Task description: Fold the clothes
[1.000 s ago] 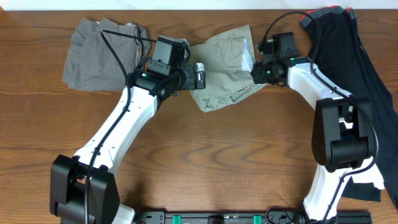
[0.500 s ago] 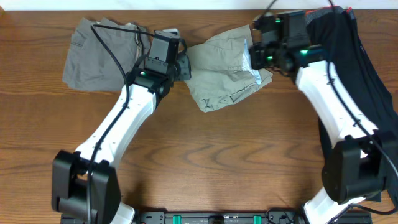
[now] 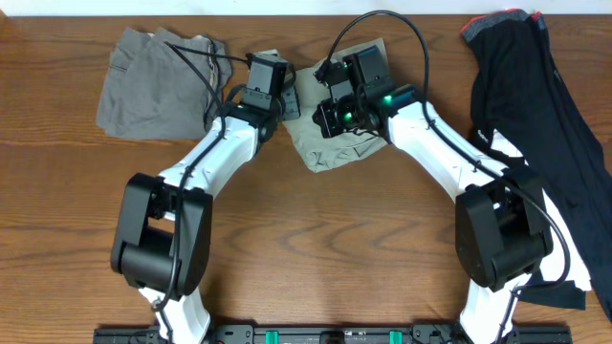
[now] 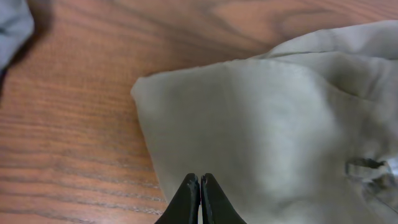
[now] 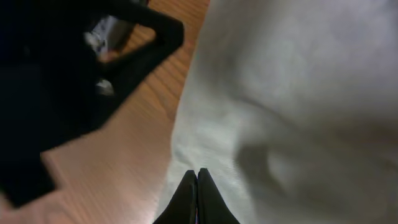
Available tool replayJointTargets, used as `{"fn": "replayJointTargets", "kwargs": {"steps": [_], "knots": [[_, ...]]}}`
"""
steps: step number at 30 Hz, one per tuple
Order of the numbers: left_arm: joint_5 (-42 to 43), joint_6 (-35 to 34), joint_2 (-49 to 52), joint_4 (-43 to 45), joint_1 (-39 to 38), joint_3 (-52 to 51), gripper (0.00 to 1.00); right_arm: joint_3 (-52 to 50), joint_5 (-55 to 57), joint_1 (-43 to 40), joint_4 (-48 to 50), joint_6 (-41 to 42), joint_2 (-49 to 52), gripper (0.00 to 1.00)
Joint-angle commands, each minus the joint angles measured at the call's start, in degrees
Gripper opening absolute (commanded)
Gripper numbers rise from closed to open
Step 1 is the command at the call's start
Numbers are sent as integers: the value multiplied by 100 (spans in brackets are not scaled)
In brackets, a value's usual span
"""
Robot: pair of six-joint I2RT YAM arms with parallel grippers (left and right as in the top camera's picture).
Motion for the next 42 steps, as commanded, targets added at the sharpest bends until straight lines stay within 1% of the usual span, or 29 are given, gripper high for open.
{"fn": "replayJointTargets", "kwargs": {"steps": [1, 5, 7, 12, 16, 23, 29, 35, 42], "knots": [[-94, -590, 85, 31, 109, 22, 6, -35, -94, 9, 11, 1012, 17, 1], [-94, -1469, 160, 26, 214, 15, 6, -107, -55, -17, 28, 2035, 20, 1], [-96, -1847, 179, 52, 245, 15, 6, -160, -52, -15, 42, 2306, 24, 1], [-96, -2583, 234, 254, 243, 15, 6, -260, -52, -11, 98, 2664, 170, 1], [-94, -3036, 334, 428, 243, 15, 6, -264, -164, -28, 170, 2826, 514, 1], [216, -3161, 680, 796, 232, 15, 6, -264, -380, -28, 223, 2964, 997, 1], [256, -3244, 964, 1025, 203, 15, 6, -264, -387, -90, 227, 2977, 1014, 1], [254, -3276, 1060, 1029, 205, 15, 6, -262, -490, -219, 254, 2966, 1012, 1], [254, -3257, 1060, 916, 310, 15, 6, -260, -511, -555, 203, 2522, 970, 1]]}}
